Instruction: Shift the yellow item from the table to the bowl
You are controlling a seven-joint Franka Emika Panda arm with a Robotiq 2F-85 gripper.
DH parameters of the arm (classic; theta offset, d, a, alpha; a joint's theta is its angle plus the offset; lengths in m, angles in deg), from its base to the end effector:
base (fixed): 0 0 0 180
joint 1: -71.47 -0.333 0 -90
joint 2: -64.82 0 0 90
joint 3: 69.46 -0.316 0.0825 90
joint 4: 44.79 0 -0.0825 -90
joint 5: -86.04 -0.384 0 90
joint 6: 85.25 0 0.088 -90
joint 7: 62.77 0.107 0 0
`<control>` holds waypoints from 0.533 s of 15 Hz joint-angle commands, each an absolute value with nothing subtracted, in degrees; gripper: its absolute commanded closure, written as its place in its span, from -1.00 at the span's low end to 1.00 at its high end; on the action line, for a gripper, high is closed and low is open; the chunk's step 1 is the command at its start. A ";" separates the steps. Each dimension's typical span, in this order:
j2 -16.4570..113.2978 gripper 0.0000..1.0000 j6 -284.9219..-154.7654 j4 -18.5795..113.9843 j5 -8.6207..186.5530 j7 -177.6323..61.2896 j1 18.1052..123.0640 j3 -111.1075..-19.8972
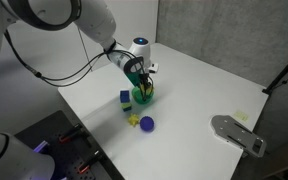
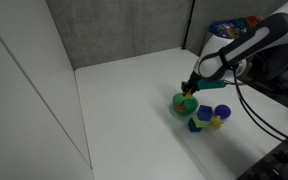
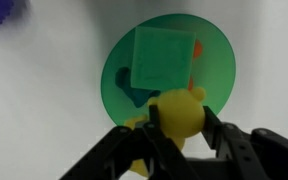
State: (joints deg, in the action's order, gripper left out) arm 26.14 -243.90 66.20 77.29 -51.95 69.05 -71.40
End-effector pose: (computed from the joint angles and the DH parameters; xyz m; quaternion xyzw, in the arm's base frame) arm 0.6290 0.0407 0.1462 -0.9876 0.1290 -0.0712 0.0534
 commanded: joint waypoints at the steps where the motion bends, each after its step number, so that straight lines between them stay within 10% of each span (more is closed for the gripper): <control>1: 25.25 0.61 -245.45 66.16 76.54 -54.99 70.48 -73.49; 2: 25.36 0.61 -245.66 66.27 76.62 -55.35 70.55 -73.66; 4: 25.57 -0.39 -245.71 66.35 76.63 -55.71 70.68 -73.80; 8: 26.30 -0.88 -245.24 66.63 76.24 -56.33 71.41 -74.33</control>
